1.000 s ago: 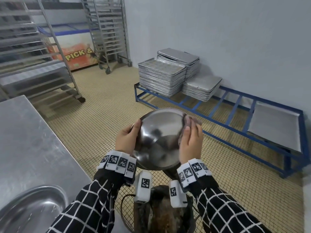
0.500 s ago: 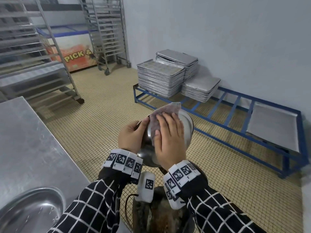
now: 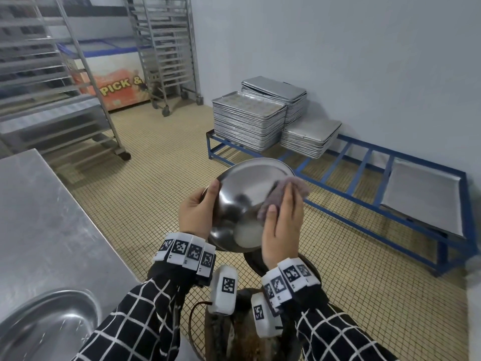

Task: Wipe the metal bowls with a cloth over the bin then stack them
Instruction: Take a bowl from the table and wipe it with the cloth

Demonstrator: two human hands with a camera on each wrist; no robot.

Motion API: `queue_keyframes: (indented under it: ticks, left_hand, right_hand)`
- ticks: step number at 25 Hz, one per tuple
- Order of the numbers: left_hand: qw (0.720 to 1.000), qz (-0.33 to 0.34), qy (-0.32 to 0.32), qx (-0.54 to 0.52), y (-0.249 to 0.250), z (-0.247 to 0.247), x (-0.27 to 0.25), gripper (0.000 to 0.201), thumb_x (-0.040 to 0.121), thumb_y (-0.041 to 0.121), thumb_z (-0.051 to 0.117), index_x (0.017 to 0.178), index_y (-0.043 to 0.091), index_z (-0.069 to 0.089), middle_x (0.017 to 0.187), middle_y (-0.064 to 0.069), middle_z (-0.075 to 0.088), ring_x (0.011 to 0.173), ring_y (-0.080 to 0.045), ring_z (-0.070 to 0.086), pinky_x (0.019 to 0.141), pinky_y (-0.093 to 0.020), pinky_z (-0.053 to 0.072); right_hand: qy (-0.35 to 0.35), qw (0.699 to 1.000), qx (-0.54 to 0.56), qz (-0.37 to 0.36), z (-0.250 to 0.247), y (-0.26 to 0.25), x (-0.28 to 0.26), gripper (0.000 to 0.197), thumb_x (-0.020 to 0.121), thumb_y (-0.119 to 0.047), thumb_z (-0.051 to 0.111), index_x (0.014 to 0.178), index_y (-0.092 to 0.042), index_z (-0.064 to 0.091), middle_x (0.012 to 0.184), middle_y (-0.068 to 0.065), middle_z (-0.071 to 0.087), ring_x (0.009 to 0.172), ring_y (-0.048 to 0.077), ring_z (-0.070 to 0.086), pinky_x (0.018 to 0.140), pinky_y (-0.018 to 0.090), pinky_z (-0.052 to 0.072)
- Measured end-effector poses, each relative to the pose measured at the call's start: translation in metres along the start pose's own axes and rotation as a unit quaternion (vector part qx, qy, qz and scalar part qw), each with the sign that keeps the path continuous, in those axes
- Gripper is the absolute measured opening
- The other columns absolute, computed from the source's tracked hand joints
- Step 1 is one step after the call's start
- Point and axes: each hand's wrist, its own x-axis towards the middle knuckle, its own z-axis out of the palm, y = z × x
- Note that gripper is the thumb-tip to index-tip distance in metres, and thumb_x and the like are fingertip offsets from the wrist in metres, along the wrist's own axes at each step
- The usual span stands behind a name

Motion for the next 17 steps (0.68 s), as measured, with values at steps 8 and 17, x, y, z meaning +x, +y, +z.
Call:
queue_keyframes:
  ticks: [8, 17]
  left_hand:
    - [0.994, 0.053, -0.041, 0.086, -0.002, 0.011, -0.004, 0.048, 0.078, 0.063, 0.059, 0.072, 0.016, 0.068, 0.066, -0.011, 0.068, 0.062, -0.032, 0.063, 0.064, -0.048, 0.054]
    - [0.998, -0.057, 0.015, -0.015, -0.006, -0.010, 0.005, 0.053, 0.087, 0.052, 0.056, 0.086, 0.000, 0.070, 0.066, -0.007, 0.063, 0.059, -0.018, 0.060, 0.050, -0.023, 0.050]
  right_hand:
    - [0.025, 0.983, -0.130, -0.124, 0.013, -0.025, 0.014, 0.056, 0.097, -0.036, 0.028, 0.147, -0.011, 0.030, 0.154, 0.007, 0.027, 0.145, 0.026, 0.015, 0.120, 0.036, 0.005]
    - [0.062, 0.935, 0.214, 0.274, -0.025, 0.040, 0.032, 0.039, 0.100, -0.044, 0.036, 0.126, -0.026, 0.058, 0.122, -0.007, 0.059, 0.116, 0.016, 0.053, 0.098, 0.031, 0.039]
